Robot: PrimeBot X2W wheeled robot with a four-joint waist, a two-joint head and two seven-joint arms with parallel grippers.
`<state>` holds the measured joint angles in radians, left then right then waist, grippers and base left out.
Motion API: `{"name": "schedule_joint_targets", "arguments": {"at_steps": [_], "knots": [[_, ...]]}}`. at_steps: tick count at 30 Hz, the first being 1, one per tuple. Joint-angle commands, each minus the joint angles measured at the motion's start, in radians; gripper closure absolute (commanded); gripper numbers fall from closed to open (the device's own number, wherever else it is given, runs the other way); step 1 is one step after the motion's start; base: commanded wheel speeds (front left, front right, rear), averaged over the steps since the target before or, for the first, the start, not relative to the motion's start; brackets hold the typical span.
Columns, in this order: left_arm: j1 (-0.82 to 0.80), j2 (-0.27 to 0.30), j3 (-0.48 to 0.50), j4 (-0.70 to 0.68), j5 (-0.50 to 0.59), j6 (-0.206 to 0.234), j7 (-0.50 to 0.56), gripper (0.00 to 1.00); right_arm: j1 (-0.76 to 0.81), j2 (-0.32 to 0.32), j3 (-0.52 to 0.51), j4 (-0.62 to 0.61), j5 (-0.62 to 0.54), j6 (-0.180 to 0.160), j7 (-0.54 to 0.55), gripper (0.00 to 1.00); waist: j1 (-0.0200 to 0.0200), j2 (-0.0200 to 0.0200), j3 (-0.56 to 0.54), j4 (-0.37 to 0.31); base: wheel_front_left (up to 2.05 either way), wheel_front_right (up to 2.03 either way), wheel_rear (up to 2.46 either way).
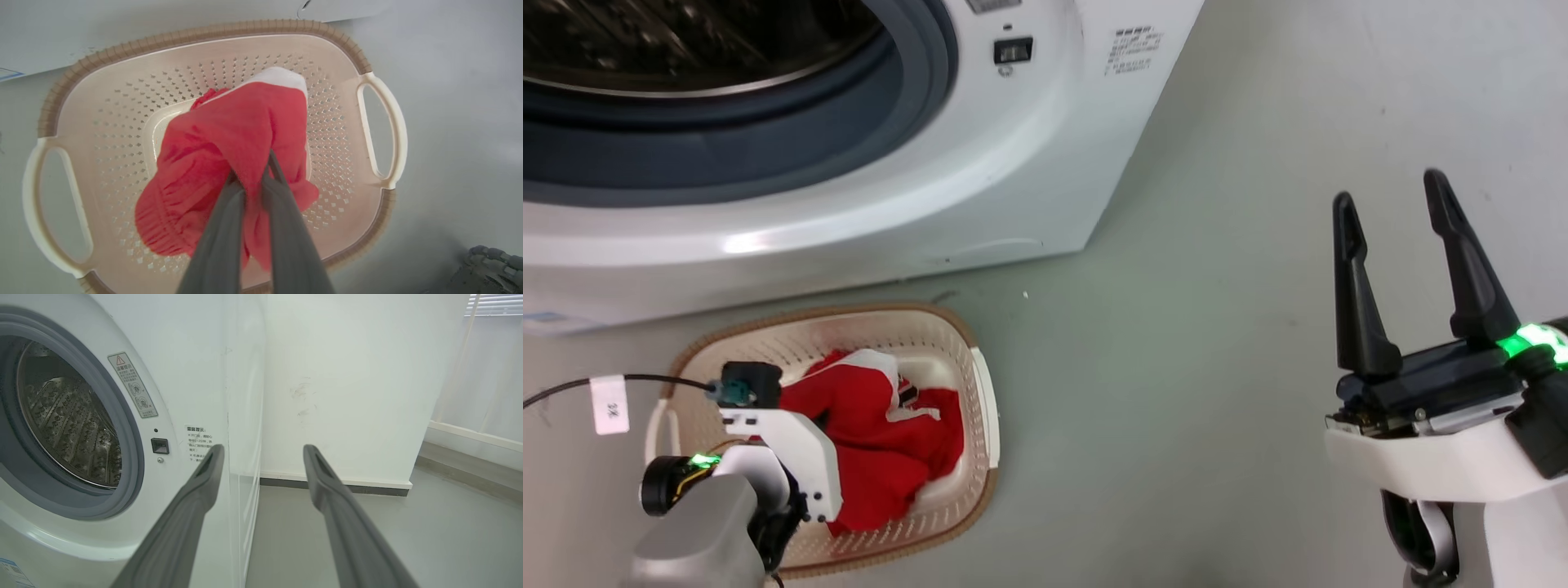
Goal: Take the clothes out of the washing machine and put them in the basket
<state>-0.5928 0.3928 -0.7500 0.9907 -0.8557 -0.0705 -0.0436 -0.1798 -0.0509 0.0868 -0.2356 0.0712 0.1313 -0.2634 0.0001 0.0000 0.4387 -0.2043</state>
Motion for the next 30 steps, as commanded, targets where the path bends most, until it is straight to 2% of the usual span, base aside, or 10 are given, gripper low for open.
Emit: {"name": "schedule_joint_targets", "arguments": {"at_steps": [1, 9, 18, 19, 20, 25, 30], "knots": [[-0.03, -0.011, 0.01, 0.039, -0.013, -0.003, 0.007, 1.0, -0.025, 0.001, 0.004, -0.008, 0.004, -0.001, -0.002, 0.0, -0.0001, 0.0, 0.079, -0.016, 0.0, 0.0, 0.0], [-0.139, -0.054, 0.008, 0.211, -0.013, 0.0, 0.022, 1.0, -0.093, 0.001, -0.002, -0.027, 0.009, -0.001, -0.002, 0.0, -0.0001, 0.0, 0.214, -0.03, 0.0, 0.0, 0.0], [-0.213, -0.069, -0.002, 0.277, 0.006, 0.064, 0.001, 1.0, -0.151, 0.001, 0.006, -0.04, 0.018, -0.001, -0.002, 0.0, -0.0001, 0.0, 0.301, -0.034, 0.0, 0.0, 0.0], [-0.216, -0.072, -0.003, 0.279, 0.005, 0.065, -0.01, 0.63, -0.152, 0.001, 0.007, -0.04, 0.02, -0.001, -0.002, 0.0, -0.0001, 0.0, 0.302, -0.035, 0.0, 0.0, 0.0], [-0.218, -0.076, -0.001, 0.28, 0.003, 0.067, -0.022, 0.0, -0.151, 0.001, 0.005, -0.038, 0.02, -0.001, -0.002, 0.0, -0.0001, 0.0, 0.303, -0.033, 0.0, 0.0, 0.0], [-0.202, -0.083, -0.012, 0.289, 0.014, 0.072, -0.061, 0.0, -0.133, 0.001, 0.001, -0.016, 0.015, -0.001, -0.002, 0.0, -0.0001, 0.0, 0.269, -0.02, 0.0, 0.0, 0.0], [-0.168, -0.096, -0.012, 0.291, 0.023, 0.082, -0.173, 0.0, -0.099, 0.001, 0.004, 0.014, 0.009, -0.001, -0.002, 0.0, -0.0001, 0.0, 0.182, -0.004, 0.0, 0.0, 0.0]]}}
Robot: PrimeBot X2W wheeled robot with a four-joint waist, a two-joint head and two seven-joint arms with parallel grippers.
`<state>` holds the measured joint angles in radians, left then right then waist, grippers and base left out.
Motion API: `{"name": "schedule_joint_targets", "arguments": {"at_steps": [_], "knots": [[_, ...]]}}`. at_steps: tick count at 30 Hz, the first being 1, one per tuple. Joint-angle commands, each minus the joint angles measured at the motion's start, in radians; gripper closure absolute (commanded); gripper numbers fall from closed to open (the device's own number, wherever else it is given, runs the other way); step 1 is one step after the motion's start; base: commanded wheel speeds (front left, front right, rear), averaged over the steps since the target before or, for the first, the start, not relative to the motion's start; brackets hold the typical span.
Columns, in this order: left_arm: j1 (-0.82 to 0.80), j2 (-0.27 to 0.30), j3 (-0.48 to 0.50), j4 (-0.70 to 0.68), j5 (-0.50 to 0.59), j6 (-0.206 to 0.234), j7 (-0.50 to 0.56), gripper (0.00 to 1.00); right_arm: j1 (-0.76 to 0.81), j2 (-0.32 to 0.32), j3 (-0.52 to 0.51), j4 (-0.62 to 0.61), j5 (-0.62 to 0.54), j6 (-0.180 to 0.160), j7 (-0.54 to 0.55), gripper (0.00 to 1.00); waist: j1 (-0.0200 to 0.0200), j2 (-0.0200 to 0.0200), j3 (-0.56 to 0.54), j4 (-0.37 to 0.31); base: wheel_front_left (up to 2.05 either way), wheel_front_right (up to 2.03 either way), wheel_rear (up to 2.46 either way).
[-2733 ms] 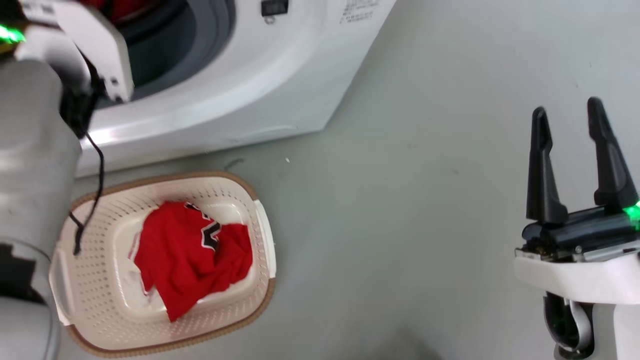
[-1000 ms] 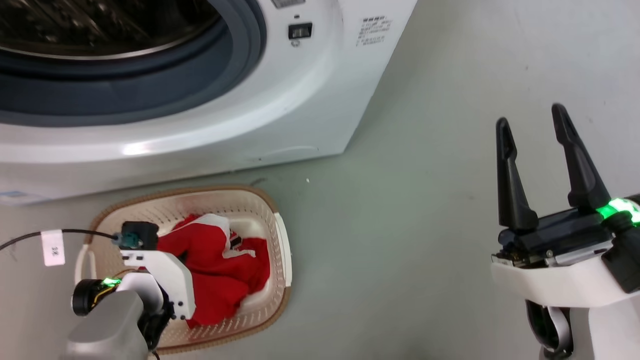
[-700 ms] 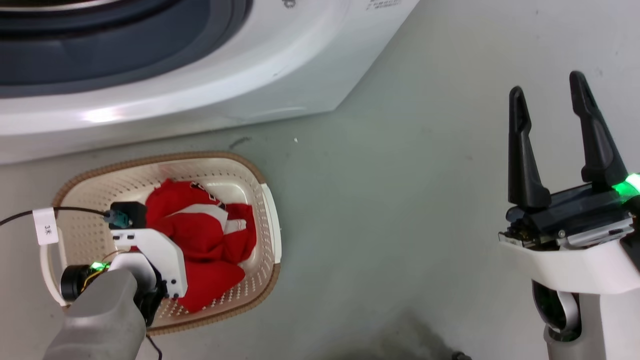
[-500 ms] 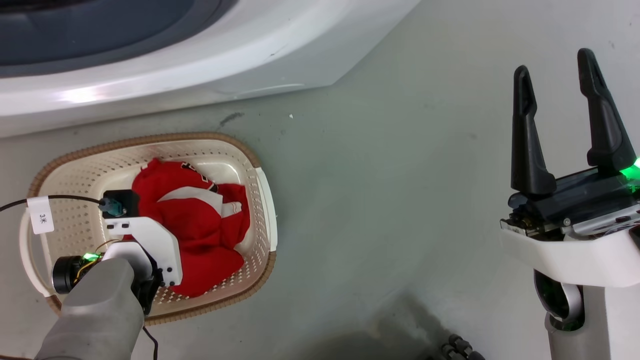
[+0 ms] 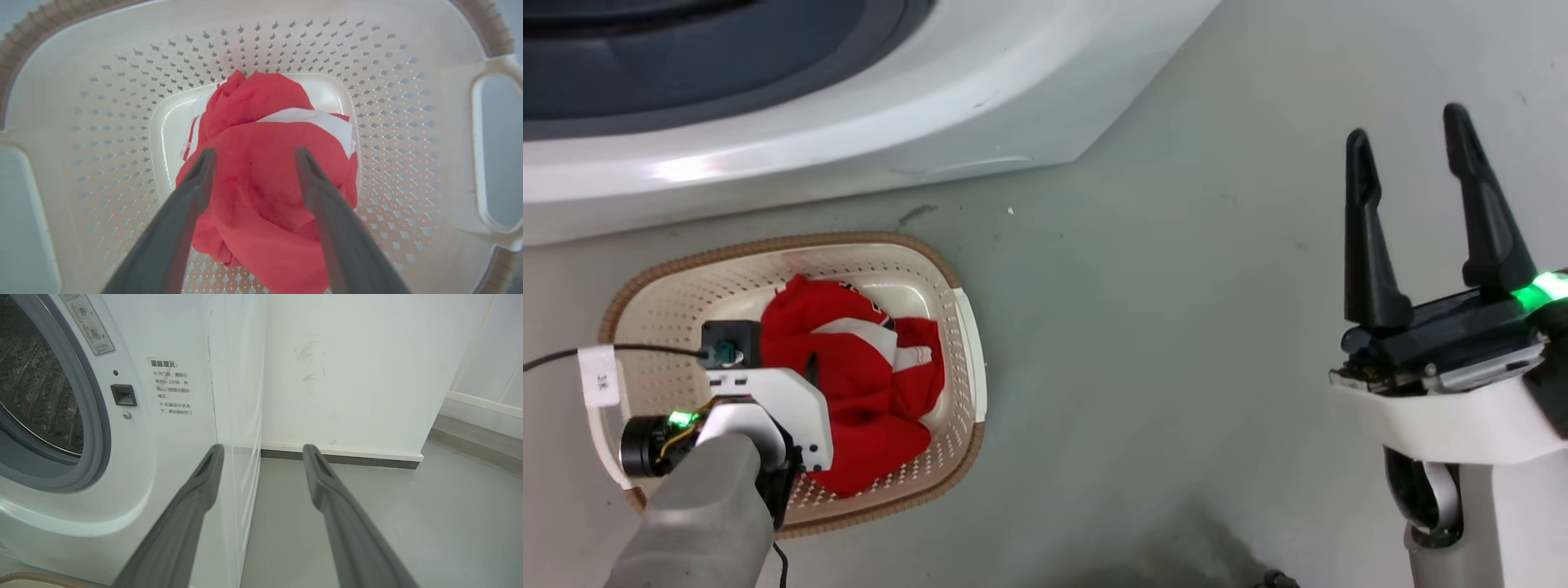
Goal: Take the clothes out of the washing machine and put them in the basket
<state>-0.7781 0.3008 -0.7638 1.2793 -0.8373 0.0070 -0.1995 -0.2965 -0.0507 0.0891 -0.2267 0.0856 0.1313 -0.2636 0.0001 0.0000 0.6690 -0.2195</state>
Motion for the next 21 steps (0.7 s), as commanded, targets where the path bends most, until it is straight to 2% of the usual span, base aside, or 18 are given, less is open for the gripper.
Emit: {"name": "schedule_joint_targets", "arguments": {"at_steps": [1, 5, 9, 14, 20, 21], "knots": [[0.025, -0.005, 0.01, 0.002, -0.001, 0.009, -0.034, 0.0, 0.026, 0.001, 0.004, 0.01, -0.008, -0.001, -0.002, 0.0, -0.0001, 0.0, -0.066, 0.014, 0.0, 0.0, 0.0], [0.06, -0.011, 0.026, -0.035, 0.011, 0.014, -0.065, 0.0, 0.067, 0.001, 0.002, 0.027, -0.019, -0.001, -0.002, 0.0, -0.0001, 0.0, -0.15, 0.032, 0.0, 0.0, 0.0], [0.129, 0.014, 0.103, -0.191, 0.069, 0.057, -0.066, 0.0, 0.11, 0.001, 0.002, 0.039, -0.038, -0.001, -0.002, 0.0, -0.0001, 0.0, -0.22, 0.055, 0.0, 0.0, 0.0], [0.256, 0.006, 0.256, -0.403, 0.186, 0.106, -0.066, 0.0, 0.158, 0.001, -0.004, 0.056, -0.057, -0.001, -0.002, 0.0, -0.0001, 0.0, -0.305, 0.08, 0.0, 0.0, 0.0], [0.413, -0.035, 0.441, -0.606, 0.347, 0.117, -0.066, 0.0, 0.217, 0.001, -0.012, 0.07, -0.069, -0.001, -0.002, 0.0, -0.0001, 0.0, -0.399, 0.107, 0.0, 0.0, 0.0], [0.413, -0.035, 0.441, -0.606, 0.347, 0.117, -0.066, 0.0, 0.217, 0.001, -0.012, 0.07, -0.069, -0.001, -0.002, 0.0, -0.0001, 0.0, -0.399, 0.107, 0.0, 0.0, 0.0]]}}
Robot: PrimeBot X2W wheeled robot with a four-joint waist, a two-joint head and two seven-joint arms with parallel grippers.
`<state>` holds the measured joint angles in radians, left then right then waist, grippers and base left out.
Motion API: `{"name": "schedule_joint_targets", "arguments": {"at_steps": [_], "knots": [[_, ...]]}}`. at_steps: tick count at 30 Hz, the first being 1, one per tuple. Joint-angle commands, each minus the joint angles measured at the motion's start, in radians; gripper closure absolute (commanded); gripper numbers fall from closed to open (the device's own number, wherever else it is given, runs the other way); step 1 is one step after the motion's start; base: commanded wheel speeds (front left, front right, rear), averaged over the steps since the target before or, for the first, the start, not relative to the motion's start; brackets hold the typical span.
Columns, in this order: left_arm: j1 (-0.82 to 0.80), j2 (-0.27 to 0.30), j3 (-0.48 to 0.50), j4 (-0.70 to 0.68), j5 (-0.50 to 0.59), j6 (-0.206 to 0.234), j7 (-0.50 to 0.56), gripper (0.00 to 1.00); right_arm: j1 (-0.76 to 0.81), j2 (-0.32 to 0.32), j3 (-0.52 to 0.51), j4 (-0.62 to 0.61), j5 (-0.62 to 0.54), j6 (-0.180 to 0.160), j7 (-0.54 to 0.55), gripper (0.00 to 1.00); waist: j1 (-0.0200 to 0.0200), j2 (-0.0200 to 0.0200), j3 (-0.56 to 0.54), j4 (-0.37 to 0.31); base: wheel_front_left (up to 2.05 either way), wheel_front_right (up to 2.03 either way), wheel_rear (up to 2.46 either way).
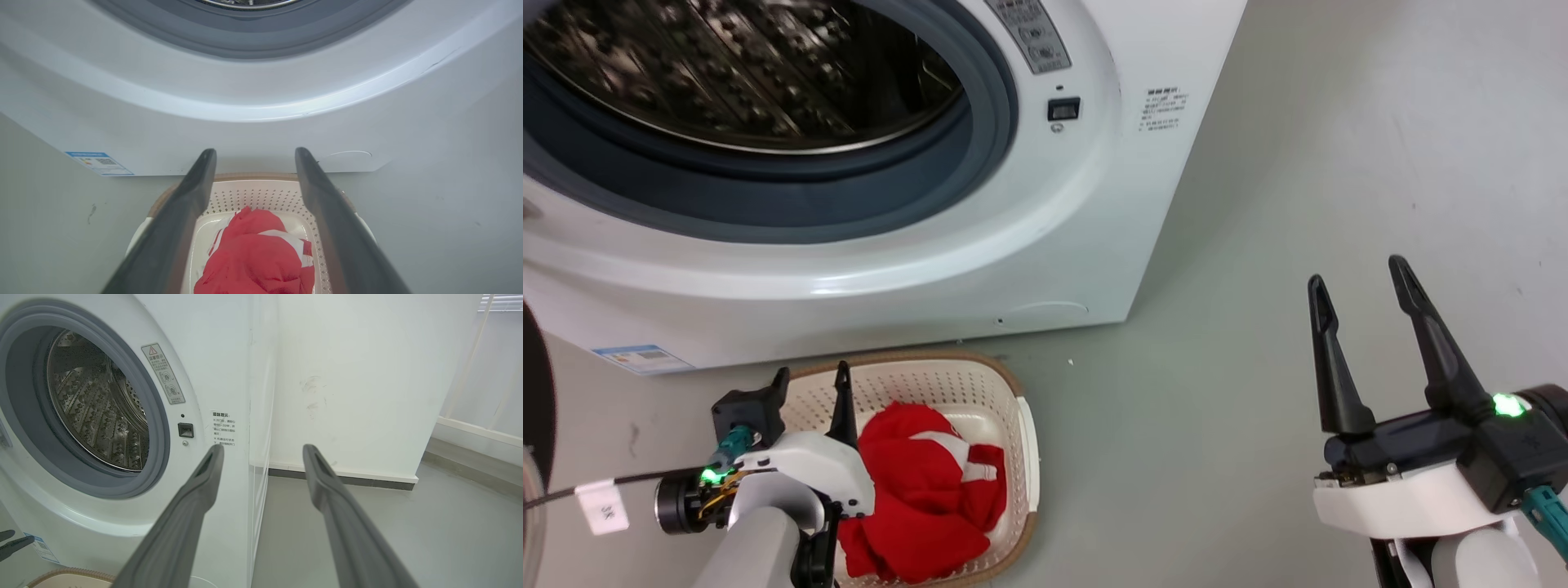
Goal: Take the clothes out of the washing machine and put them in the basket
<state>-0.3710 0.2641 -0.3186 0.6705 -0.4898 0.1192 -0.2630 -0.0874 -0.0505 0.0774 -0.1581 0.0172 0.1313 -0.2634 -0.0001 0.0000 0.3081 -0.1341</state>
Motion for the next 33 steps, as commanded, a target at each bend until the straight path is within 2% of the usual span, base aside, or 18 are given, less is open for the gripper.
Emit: {"name": "schedule_joint_targets", "arguments": {"at_steps": [1, 8, 15, 22, 33], "knots": [[0.05, -0.02, 0.062, -0.065, 0.048, 0.0, -0.002, 0.0, 0.026, 0.001, -0.006, 0.007, -0.008, -0.001, -0.002, 0.0, 0.0001, 0.0, -0.066, 0.032, 0.0, 0.0, 0.0], [0.162, -0.097, 0.231, -0.259, 0.186, -0.023, -0.002, 0.0, 0.072, 0.001, -0.017, 0.018, -0.017, -0.001, -0.002, 0.0, 0.0001, 0.0, -0.133, 0.056, 0.0, 0.0, 0.0], [0.27, -0.171, 0.344, -0.455, 0.323, -0.062, -0.002, 0.0, 0.11, 0.001, -0.033, 0.028, -0.02, -0.001, -0.002, 0.0, 0.0001, 0.0, -0.195, 0.071, 0.0, 0.0, 0.0], [0.364, -0.202, 0.366, -0.564, 0.396, -0.084, -0.003, 0.0, 0.155, 0.0, -0.061, 0.043, -0.009, -0.001, -0.002, 0.0, 0.0001, 0.0, -0.258, 0.081, 0.0, 0.0, 0.0], [0.43, -0.213, 0.338, -0.597, 0.427, -0.095, -0.003, 0.0, 0.204, 0.001, -0.1, 0.069, 0.011, -0.001, -0.002, 0.0, 0.0001, 0.0, -0.305, 0.098, 0.0, 0.0, 0.0]]}}
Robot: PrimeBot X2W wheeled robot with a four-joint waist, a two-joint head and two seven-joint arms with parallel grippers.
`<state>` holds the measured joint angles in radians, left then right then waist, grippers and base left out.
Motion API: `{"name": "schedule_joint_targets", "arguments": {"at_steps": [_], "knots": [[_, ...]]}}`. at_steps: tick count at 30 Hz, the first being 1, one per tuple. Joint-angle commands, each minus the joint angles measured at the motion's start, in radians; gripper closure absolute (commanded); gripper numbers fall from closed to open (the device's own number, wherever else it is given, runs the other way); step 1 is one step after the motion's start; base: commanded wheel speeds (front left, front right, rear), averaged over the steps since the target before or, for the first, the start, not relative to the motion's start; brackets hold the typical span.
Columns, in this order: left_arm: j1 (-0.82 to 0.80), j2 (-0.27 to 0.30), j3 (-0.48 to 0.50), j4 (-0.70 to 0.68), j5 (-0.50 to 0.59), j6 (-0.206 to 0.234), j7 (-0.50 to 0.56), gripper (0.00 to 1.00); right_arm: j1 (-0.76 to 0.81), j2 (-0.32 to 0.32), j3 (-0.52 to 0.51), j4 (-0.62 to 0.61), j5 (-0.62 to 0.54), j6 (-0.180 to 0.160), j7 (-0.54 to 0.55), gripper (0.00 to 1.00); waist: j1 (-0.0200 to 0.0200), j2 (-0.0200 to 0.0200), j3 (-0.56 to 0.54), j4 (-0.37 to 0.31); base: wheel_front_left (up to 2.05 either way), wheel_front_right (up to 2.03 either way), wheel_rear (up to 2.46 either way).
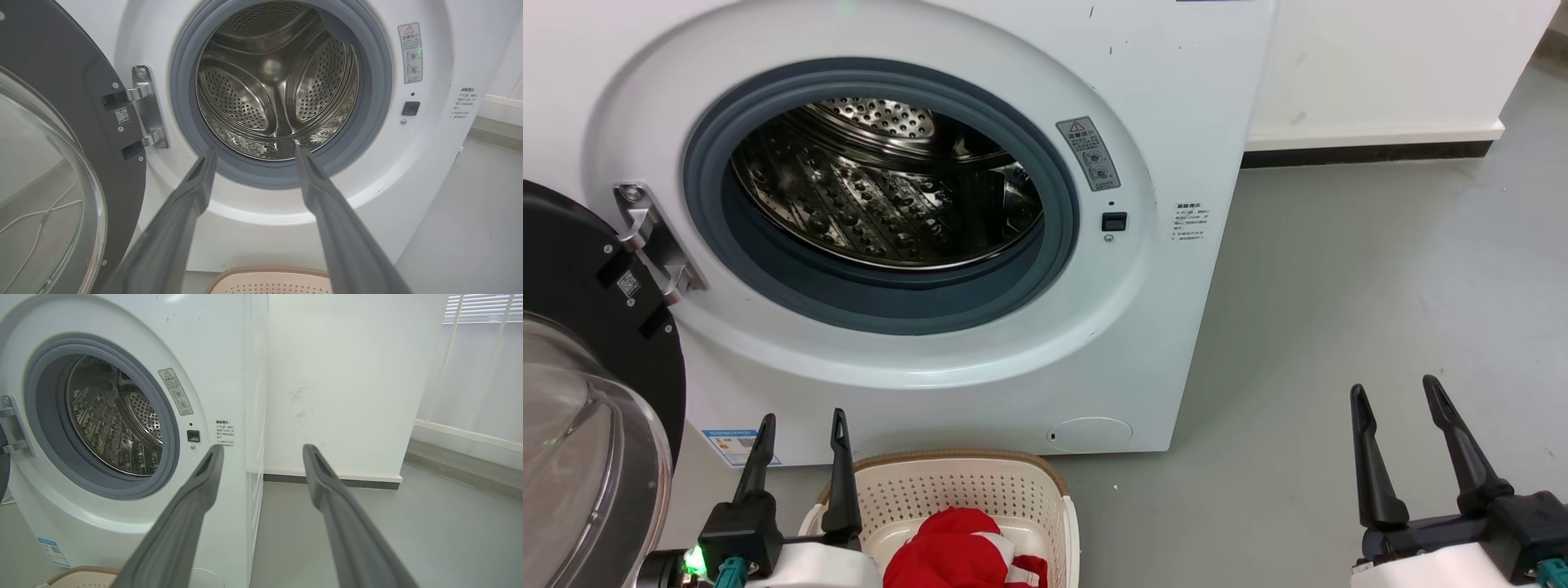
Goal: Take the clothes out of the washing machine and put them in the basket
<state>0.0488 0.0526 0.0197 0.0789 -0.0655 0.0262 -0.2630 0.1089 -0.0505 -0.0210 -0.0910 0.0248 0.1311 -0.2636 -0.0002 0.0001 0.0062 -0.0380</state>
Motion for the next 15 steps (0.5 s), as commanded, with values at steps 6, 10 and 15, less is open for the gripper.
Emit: {"name": "schedule_joint_targets", "arguments": {"at_steps": [6, 10, 15], "knots": [[0.027, -0.003, -0.001, -0.015, 0.008, 0.003, -0.003, 0.0, 0.02, 0.001, -0.011, 0.007, 0.014, -0.001, -0.002, 0.0, 0.0002, -0.0001, -0.018, 0.004, 0.0, 0.0, 0.0], [0.027, -0.003, -0.001, -0.015, 0.011, 0.0, -0.003, 0.0, 0.02, 0.001, -0.011, 0.008, 0.02, -0.001, -0.002, 0.0, 0.0002, -0.0001, -0.02, 0.003, 0.0, 0.0, 0.0], [0.029, -0.003, -0.002, -0.017, 0.013, 0.003, -0.003, 0.0, 0.024, 0.001, -0.009, 0.009, 0.023, -0.001, -0.002, 0.0, 0.0002, -0.0001, -0.023, 0.003, 0.0, 0.0, 0.0]]}}
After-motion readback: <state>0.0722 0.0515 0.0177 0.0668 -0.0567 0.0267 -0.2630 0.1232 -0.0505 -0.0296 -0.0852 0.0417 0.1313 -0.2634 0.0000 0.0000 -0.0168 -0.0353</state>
